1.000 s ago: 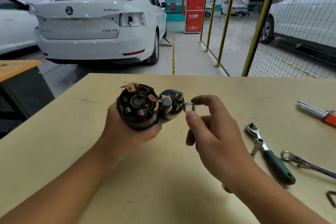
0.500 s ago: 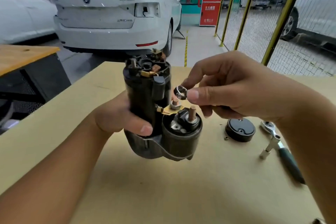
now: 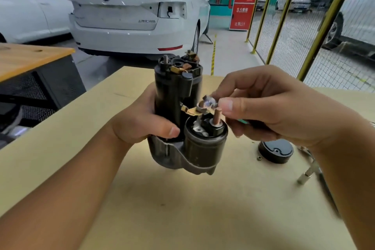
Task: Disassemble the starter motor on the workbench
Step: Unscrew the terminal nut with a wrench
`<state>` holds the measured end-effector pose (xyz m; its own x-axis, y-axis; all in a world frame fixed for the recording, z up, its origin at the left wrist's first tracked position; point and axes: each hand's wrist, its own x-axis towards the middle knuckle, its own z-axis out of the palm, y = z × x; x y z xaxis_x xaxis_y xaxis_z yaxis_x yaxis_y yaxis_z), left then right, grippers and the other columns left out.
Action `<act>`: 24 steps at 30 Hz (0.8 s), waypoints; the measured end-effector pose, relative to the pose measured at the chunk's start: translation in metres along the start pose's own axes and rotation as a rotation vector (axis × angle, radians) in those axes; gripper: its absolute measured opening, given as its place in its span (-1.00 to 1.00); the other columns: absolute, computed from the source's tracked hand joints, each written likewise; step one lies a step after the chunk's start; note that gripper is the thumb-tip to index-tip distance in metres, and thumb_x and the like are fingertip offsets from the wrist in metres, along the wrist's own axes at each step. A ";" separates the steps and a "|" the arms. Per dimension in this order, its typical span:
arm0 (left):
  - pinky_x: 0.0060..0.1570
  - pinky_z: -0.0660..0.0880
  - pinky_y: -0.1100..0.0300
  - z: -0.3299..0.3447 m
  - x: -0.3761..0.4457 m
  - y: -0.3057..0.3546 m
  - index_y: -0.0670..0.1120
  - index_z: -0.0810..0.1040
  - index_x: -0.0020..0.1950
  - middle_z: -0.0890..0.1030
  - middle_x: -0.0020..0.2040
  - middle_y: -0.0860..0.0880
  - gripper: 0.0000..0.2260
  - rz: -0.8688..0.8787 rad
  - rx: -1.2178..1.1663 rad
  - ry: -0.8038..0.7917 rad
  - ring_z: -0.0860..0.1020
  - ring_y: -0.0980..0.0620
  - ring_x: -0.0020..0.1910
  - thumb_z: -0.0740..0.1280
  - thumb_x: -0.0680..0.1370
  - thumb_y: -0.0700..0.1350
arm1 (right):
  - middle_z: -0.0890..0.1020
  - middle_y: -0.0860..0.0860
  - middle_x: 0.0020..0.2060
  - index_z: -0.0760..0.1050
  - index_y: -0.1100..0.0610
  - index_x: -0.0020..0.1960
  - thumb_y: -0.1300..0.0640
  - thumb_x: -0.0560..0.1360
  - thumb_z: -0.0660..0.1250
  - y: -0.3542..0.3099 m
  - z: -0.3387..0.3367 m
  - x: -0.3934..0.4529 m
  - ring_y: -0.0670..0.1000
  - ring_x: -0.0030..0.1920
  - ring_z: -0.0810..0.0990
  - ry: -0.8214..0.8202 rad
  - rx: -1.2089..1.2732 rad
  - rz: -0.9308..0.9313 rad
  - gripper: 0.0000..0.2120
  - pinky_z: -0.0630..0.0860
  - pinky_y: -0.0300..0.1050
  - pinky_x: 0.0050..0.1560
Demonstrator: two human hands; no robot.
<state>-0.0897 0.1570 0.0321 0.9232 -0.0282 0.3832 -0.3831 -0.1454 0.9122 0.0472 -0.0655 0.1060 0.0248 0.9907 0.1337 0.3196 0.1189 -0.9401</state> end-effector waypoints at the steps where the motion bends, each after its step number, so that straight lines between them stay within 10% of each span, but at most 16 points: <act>1: 0.09 0.53 -0.14 0.001 0.001 0.000 -0.32 0.38 0.30 0.64 0.04 -0.22 -0.47 0.012 -0.024 -0.005 0.62 -0.25 0.06 0.41 0.35 -0.32 | 0.53 0.21 -0.42 0.62 0.23 -0.05 0.06 0.53 0.40 -0.002 0.003 0.001 -0.01 -0.58 0.28 -0.006 -0.025 0.009 -0.78 0.26 -0.31 -0.52; 9: -0.04 0.53 0.06 0.013 0.006 0.004 -0.36 0.46 0.17 0.59 -0.09 -0.15 -0.58 0.060 0.034 0.122 0.60 -0.14 -0.07 0.42 0.37 -0.25 | 0.61 0.02 -0.44 0.65 0.00 -0.17 -0.04 0.51 0.37 -0.031 0.009 0.001 -0.13 -0.55 0.41 0.093 -0.530 0.036 -0.84 0.28 -0.40 -0.53; 14: -0.01 0.51 -0.22 0.018 0.007 0.004 -0.49 0.42 0.18 0.52 -0.06 -0.45 -0.46 0.083 0.024 0.150 0.56 -0.42 -0.02 0.45 0.32 -0.23 | 0.65 -0.18 -0.40 0.60 -0.26 -0.14 -0.25 0.35 0.23 -0.053 0.017 0.000 -0.23 -0.38 0.59 0.097 -0.800 0.158 -0.79 0.42 -0.35 -0.44; 24: -0.06 0.48 0.00 0.029 0.022 0.007 -0.38 0.48 0.11 0.57 -0.07 -0.21 -0.58 0.099 0.019 0.064 0.58 -0.18 -0.09 0.42 0.28 -0.30 | 0.64 -0.20 -0.45 0.52 -0.36 -0.11 -0.27 0.28 0.18 -0.069 0.025 -0.006 -0.27 -0.46 0.55 0.061 -0.892 0.313 -0.77 0.31 -0.25 -0.40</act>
<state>-0.0712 0.1268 0.0430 0.8770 0.0199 0.4801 -0.4708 -0.1637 0.8669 0.0011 -0.0778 0.1619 0.2734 0.9609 -0.0439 0.8958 -0.2709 -0.3524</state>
